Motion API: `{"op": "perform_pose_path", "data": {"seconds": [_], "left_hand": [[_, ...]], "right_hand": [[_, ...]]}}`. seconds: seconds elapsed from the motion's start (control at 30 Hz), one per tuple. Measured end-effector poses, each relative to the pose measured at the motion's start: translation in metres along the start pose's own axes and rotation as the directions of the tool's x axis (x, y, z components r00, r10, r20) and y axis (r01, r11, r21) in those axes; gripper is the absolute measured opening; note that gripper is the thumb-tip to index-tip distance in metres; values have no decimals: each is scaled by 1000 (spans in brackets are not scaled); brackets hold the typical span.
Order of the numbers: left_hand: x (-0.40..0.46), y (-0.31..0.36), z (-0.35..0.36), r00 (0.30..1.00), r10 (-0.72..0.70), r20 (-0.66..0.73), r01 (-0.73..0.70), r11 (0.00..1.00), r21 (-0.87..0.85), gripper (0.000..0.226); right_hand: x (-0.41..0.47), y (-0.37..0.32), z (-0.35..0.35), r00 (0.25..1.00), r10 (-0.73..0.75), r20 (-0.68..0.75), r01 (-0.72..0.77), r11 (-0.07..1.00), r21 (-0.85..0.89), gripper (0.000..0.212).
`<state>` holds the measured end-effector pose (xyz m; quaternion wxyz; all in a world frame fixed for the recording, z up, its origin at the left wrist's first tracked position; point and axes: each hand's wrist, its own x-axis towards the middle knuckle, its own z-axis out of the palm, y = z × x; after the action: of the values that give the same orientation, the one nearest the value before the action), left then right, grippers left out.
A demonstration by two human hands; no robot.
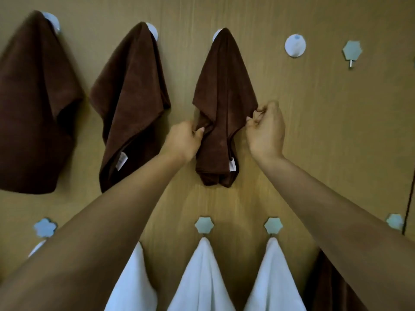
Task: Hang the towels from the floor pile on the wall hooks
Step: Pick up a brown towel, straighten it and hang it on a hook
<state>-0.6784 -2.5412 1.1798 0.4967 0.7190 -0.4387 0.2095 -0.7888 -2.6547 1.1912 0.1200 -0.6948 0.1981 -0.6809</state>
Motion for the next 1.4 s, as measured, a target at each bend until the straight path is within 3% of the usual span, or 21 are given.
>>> {"op": "perform_pose_path", "data": {"seconds": [0.23, 0.4, 0.67, 0.8, 0.93, 1.2, 1.4], "left_hand": [[-44, -7, -30, 999, 45, 12, -47, 981, 188, 30], [-74, -33, -76, 998, -30, 47, 16, 960, 280, 28], [-166, -118, -205, 976, -219, 21, 176, 834, 523, 25], [-231, -161, -301, 949, -316, 27, 194, 646, 738, 31], [-297, -191, -402, 903, -423, -74, 294, 484, 824, 32], [-427, -210, -577, 731, -566, -381, 568, 195, 800, 27], [-506, -210, -671, 603, -589, -537, 652, -23, 758, 28]], "right_hand": [[-55, -39, 7, 925, -297, 237, 314, 949, -38, 18], [-97, -88, 25, 796, -332, 506, 423, 903, -72, 21], [-206, -208, 63, 602, -384, 700, 513, 858, 30, 24], [-282, -292, 76, 487, -430, 760, 522, 841, 142, 25], [-357, -378, 89, 393, -504, 769, 491, 822, 288, 19], [-480, -547, 94, 189, -665, 723, 375, 729, 572, 26], [-555, -659, 96, 74, -796, 601, 338, 587, 736, 32]]}}
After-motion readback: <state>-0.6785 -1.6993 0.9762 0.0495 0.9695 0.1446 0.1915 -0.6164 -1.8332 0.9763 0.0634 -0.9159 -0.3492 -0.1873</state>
